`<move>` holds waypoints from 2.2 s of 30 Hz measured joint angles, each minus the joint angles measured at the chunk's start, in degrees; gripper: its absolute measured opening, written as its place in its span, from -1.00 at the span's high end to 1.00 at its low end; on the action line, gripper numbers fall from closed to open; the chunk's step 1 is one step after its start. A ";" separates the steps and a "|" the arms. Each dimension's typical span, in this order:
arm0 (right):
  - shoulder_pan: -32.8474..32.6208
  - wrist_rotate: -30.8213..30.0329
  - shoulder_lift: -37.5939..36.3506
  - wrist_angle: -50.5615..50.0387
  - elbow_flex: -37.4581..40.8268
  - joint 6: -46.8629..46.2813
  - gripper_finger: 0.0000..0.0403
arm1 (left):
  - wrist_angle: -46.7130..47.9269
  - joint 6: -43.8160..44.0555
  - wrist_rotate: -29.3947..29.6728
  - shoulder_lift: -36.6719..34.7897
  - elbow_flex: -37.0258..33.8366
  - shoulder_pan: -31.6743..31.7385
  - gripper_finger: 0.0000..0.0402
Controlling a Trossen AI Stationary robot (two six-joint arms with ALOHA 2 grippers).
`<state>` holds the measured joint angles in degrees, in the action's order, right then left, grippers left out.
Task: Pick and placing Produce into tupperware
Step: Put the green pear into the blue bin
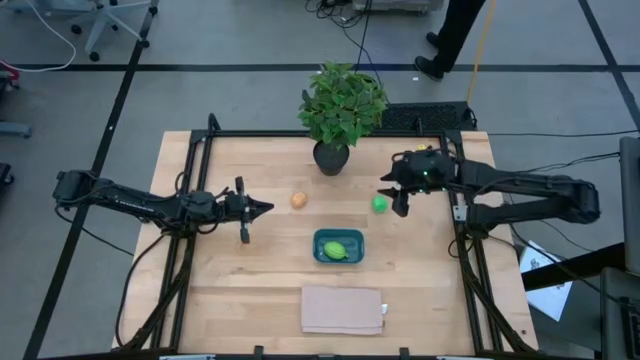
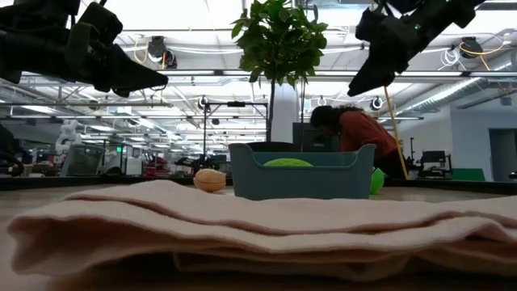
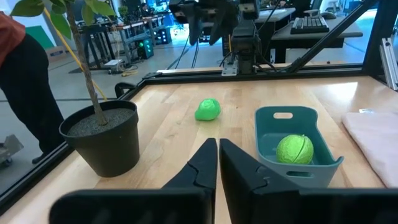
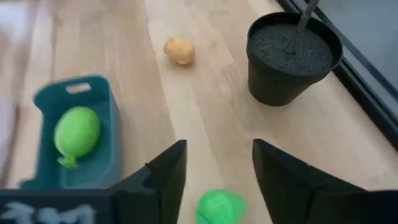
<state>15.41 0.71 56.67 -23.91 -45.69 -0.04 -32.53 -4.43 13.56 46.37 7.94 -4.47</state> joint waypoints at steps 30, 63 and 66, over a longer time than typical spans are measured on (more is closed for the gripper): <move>2.10 5.43 19.93 -23.00 -14.16 11.91 -0.41 | 1.14 -0.82 0.00 0.02 0.00 0.00 0.84; -3.40 -2.08 27.05 -16.93 -10.61 42.91 -0.71 | 4.43 0.44 -0.13 0.02 0.00 0.00 0.84; -3.51 -2.16 27.05 -16.30 -9.58 42.84 -0.71 | 4.46 0.42 -0.15 0.02 0.00 0.00 0.84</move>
<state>11.90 -1.45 83.72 -40.20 -55.27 42.80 -28.08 -4.01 13.41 46.39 7.94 -4.47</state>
